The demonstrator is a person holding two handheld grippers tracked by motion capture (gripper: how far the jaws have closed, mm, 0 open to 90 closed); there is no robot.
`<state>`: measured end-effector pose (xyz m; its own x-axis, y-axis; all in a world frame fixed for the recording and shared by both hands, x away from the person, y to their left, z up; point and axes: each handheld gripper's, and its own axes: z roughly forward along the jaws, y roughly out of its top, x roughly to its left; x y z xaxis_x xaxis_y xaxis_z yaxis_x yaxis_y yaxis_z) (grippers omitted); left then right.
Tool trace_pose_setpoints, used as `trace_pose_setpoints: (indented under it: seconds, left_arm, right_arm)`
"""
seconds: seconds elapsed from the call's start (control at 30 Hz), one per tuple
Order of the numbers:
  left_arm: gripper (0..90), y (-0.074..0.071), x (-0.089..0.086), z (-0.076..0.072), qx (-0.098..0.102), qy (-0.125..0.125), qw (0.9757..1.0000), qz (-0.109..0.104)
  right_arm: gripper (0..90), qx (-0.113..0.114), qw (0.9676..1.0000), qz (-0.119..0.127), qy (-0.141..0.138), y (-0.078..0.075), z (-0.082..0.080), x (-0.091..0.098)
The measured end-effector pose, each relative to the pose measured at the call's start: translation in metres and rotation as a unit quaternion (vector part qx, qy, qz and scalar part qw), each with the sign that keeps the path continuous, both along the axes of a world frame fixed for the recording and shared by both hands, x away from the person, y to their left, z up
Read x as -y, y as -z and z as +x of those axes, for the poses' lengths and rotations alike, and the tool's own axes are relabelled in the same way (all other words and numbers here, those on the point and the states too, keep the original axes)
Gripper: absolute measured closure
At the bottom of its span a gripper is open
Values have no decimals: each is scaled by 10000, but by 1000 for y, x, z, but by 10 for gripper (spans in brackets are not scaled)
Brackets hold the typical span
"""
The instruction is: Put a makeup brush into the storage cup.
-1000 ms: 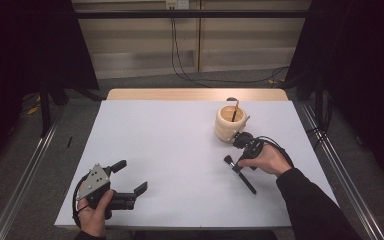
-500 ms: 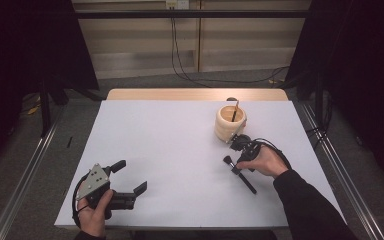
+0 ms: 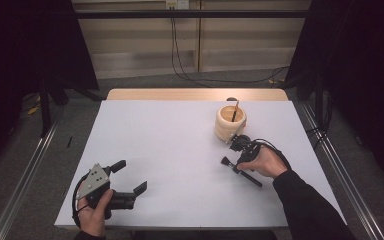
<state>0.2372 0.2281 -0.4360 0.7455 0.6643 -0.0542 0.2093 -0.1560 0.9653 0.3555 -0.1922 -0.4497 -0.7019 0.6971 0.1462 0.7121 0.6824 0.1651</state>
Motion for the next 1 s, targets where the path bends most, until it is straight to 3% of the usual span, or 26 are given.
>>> trace_pose_setpoints:
  seconds: [0.53, 0.57, 1.0]
  left_arm:
    - [22, 0, -1, 0, -31, 14, 10000, 10]
    - [22, 0, -1, 0, -30, 32, 10000, -10]
    - [22, 0, -2, 0, -37, 1, 10000, -16]
  right_arm:
    - [783, 70, 10000, -25, -63, -1, -2, -1]
    - [783, 134, 9998, -27, -165, 0, -2, 0]
    - [783, 141, 9999, 66, -8, -1, -4, 2]
